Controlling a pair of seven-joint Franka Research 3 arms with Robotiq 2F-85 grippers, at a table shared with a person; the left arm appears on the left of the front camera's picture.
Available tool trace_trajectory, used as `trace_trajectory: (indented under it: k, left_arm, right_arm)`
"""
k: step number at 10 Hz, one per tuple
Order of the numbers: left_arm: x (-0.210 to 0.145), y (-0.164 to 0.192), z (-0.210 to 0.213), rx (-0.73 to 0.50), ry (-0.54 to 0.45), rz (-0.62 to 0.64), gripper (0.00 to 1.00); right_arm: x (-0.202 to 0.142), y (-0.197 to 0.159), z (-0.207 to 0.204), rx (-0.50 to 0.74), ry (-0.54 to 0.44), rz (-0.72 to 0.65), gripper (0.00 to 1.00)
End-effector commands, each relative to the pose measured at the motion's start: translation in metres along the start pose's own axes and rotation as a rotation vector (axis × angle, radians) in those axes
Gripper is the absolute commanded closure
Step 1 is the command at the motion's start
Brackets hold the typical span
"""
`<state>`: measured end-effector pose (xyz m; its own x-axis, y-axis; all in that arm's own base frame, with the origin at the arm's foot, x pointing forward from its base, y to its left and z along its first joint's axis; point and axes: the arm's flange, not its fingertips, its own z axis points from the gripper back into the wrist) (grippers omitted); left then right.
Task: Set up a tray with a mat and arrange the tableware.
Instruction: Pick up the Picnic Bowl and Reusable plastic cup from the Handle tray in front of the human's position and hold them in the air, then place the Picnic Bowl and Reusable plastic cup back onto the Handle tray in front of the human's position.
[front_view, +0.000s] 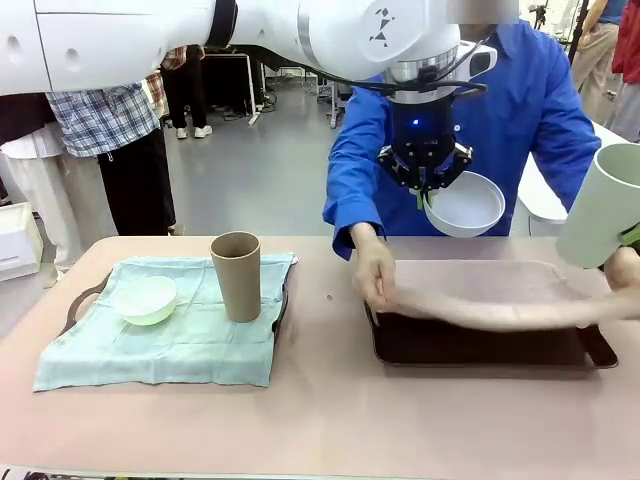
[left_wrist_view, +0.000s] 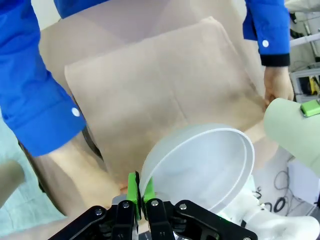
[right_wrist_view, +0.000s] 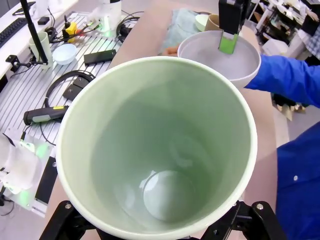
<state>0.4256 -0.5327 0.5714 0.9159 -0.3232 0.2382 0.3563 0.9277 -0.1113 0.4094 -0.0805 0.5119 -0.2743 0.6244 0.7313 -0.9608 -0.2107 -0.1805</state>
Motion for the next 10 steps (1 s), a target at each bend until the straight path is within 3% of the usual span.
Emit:
trace_trajectory:
  k: [1,10]
  left_arm:
    - [0.0039,-0.0024,0.0049,-0.002,0.008,-0.012,1.0]
    - [0.0039,-0.0024,0.0049,-0.002,0.008,-0.012,1.0]
  right_arm:
    - [0.0017,-0.0023,0.0021,0.003,0.002,0.0,1.0]
    - [0.0017,-0.0023,0.0021,0.003,0.002,0.0,1.0]
